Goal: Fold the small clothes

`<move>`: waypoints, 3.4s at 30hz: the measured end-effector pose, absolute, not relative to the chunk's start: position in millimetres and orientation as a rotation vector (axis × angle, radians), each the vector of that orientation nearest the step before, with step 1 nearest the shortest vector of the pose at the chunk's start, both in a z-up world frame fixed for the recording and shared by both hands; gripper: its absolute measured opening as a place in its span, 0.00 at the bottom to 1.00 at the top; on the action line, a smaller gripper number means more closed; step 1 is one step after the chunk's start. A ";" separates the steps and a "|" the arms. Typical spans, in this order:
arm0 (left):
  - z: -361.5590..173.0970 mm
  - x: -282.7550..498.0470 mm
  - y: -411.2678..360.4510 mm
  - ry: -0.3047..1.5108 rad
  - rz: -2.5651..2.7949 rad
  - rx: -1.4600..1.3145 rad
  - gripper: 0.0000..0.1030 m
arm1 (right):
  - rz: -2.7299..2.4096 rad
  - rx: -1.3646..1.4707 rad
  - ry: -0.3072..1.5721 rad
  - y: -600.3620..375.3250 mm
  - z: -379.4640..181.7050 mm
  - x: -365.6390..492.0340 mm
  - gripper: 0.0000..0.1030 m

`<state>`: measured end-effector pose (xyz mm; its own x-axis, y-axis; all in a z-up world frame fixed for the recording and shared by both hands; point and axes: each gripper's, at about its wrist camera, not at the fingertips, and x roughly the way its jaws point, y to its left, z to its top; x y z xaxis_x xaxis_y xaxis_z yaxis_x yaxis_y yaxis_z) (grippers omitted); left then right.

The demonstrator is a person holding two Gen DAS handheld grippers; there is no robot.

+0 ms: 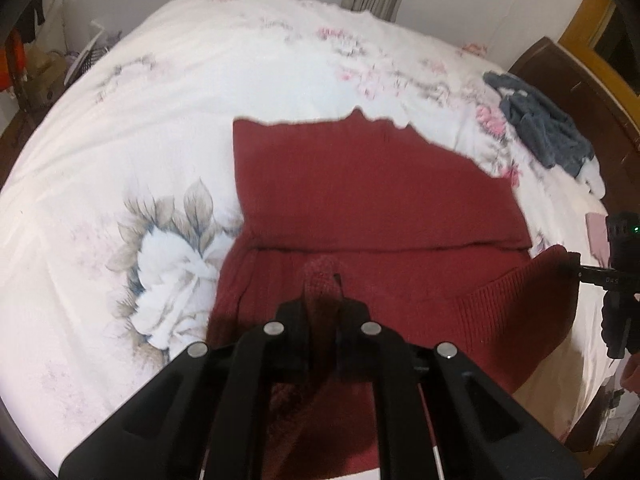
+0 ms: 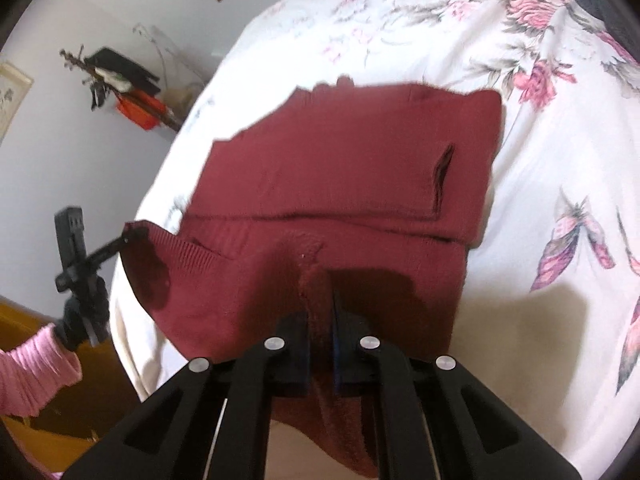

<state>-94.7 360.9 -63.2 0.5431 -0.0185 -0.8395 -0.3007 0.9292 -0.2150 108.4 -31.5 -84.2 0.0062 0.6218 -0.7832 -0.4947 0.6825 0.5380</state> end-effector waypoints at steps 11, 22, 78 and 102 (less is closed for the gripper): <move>-29.9 -31.0 384.3 0.873 0.192 -0.344 0.06 | 0.839 0.188 1.175 -31.7 -48.7 162.3 0.06; -49.9 75.9 417.1 0.866 0.246 -0.303 0.06 | 0.763 0.292 1.134 -16.9 -36.0 272.8 0.00; -154.4 92.2 442.2 1.205 0.264 -0.319 0.60 | 0.692 0.122 1.411 32.0 -154.9 289.7 0.52; -101.2 133.1 457.2 0.960 0.334 -0.303 0.04 | 0.699 0.192 1.190 35.4 -102.2 313.8 0.08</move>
<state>133.1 457.2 -101.2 0.5298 0.1426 -0.8360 -0.4073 0.9074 -0.1034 313.8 35.4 -102.2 0.1920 0.5910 -0.7835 -0.3968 0.7770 0.4888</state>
